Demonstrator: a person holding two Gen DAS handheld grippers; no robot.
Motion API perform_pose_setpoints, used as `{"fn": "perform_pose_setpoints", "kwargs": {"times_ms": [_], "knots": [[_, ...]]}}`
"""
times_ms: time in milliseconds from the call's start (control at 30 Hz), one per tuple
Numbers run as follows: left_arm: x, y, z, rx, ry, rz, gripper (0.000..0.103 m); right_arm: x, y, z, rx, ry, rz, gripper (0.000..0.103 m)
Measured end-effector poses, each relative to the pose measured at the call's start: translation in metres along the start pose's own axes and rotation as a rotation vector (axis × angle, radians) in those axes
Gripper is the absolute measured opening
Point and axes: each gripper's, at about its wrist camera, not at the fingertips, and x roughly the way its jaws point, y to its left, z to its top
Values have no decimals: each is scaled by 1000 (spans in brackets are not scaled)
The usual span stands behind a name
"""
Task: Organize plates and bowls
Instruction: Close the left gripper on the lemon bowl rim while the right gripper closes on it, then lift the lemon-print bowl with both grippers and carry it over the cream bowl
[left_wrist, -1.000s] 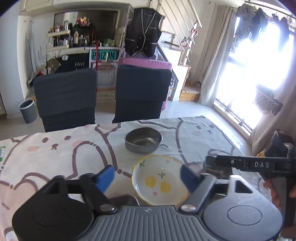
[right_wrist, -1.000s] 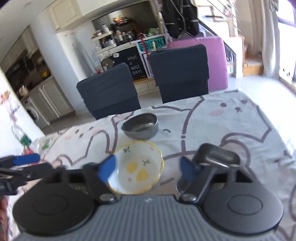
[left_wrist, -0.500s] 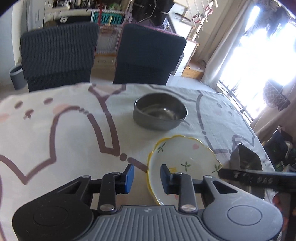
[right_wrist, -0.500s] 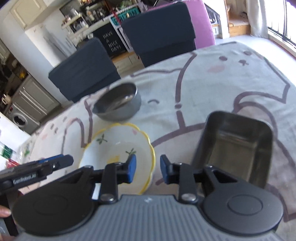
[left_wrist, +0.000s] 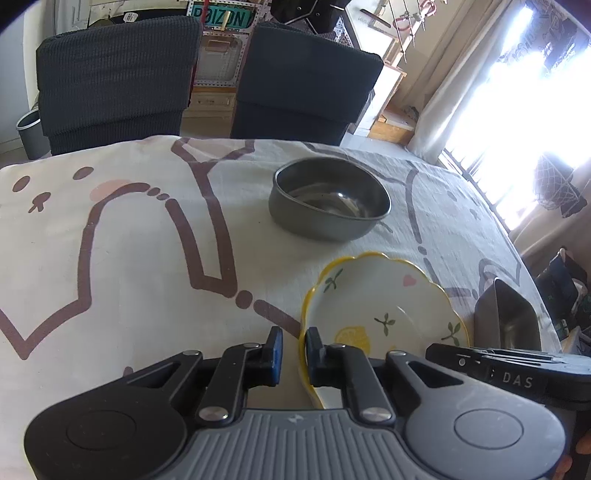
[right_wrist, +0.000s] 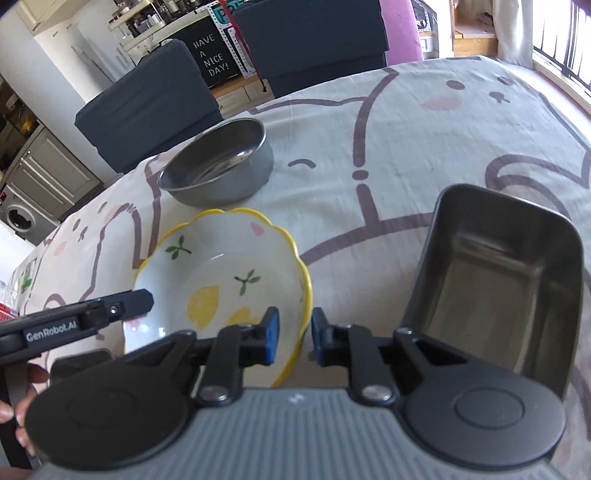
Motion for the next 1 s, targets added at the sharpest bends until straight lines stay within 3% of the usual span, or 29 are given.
{"fn": "perform_pose_setpoints", "kwargs": {"times_ms": [67,400,733,1000], "knots": [[1,-3,0,4,7,-5,6,1,2,-2,-19,-5,-25,12],[-13,-16,-4,51,-42,46,5,-8,9,-4,-60,-30,-54,12],[-87,-43,-7,46,-146,48,5,-75,16,3,-90,-168,-6,10],[-152,-72,-29,60,-208,58,5,-140,21,-15,-124,-223,26,10]]}}
